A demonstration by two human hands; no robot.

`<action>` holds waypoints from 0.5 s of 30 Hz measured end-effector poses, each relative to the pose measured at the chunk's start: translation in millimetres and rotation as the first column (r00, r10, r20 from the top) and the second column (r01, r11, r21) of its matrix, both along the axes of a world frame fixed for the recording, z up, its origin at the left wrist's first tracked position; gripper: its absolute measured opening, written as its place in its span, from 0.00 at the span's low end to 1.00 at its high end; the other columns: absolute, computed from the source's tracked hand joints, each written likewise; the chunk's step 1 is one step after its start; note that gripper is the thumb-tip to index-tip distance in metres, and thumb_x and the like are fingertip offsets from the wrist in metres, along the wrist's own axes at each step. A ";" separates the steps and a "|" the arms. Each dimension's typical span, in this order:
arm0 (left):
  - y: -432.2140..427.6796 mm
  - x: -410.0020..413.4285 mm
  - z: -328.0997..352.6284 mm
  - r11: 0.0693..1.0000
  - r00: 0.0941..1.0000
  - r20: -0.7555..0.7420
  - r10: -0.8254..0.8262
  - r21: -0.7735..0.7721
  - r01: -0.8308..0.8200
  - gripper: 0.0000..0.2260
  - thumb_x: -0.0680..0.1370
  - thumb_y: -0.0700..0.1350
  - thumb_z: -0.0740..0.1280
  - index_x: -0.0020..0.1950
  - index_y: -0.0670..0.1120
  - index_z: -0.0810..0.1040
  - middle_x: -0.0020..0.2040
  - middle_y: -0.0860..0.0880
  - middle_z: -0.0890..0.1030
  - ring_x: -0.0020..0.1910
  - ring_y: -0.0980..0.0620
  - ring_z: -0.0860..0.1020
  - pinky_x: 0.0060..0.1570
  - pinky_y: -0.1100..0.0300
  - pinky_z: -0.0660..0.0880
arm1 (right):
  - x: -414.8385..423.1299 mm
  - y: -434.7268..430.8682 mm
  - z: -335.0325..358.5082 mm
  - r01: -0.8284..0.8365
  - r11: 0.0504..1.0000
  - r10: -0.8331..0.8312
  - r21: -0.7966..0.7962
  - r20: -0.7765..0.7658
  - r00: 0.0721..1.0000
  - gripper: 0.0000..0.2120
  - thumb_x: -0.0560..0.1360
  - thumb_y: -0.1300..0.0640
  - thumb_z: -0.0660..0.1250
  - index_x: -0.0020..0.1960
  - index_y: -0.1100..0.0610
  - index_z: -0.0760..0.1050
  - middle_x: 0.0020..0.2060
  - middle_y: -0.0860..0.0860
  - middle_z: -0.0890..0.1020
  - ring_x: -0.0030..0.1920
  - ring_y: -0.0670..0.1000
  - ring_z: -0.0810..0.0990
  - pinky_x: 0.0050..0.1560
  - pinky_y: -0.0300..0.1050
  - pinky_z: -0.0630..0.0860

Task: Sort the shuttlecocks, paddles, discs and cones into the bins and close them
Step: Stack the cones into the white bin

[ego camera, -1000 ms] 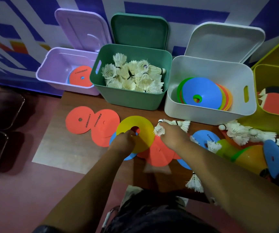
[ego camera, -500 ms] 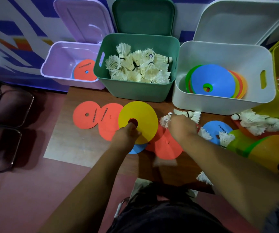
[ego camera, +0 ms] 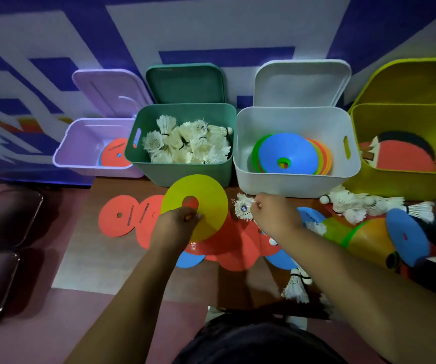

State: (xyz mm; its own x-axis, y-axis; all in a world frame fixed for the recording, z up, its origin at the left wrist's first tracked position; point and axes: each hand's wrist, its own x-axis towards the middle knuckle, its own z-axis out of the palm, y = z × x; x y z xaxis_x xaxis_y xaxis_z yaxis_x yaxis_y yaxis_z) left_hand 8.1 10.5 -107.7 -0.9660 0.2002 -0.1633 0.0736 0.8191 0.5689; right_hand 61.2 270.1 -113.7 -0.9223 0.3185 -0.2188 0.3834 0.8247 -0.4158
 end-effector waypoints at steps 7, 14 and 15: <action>71.2 -9.5 84.8 0.891 0.966 0.249 -0.069 0.450 -0.053 0.16 0.83 0.55 0.69 0.41 0.46 0.78 0.32 0.46 0.71 0.29 0.51 0.71 0.29 0.60 0.70 | 17.7 46.8 35.5 0.080 0.992 -0.090 -0.100 -0.105 0.990 0.16 0.78 0.47 0.62 0.36 0.56 0.69 0.31 0.53 0.76 0.38 0.59 0.79 0.33 0.50 0.73; 167.2 -56.6 135.1 0.480 0.751 0.587 -0.303 0.775 -0.412 0.17 0.85 0.59 0.62 0.39 0.53 0.67 0.33 0.52 0.63 0.29 0.54 0.60 0.34 0.58 0.62 | 49.0 96.2 55.7 0.140 0.969 -0.176 -0.205 -0.171 0.969 0.18 0.75 0.42 0.58 0.37 0.54 0.72 0.30 0.51 0.79 0.33 0.51 0.80 0.37 0.54 0.80; 178.4 -61.6 132.8 0.446 0.712 0.623 -0.324 0.764 -0.465 0.16 0.85 0.59 0.61 0.40 0.53 0.68 0.33 0.53 0.66 0.28 0.54 0.61 0.35 0.59 0.64 | 52.5 102.2 56.0 0.147 0.964 -0.188 -0.221 -0.178 0.966 0.18 0.75 0.41 0.58 0.37 0.54 0.72 0.30 0.51 0.80 0.33 0.51 0.81 0.37 0.55 0.80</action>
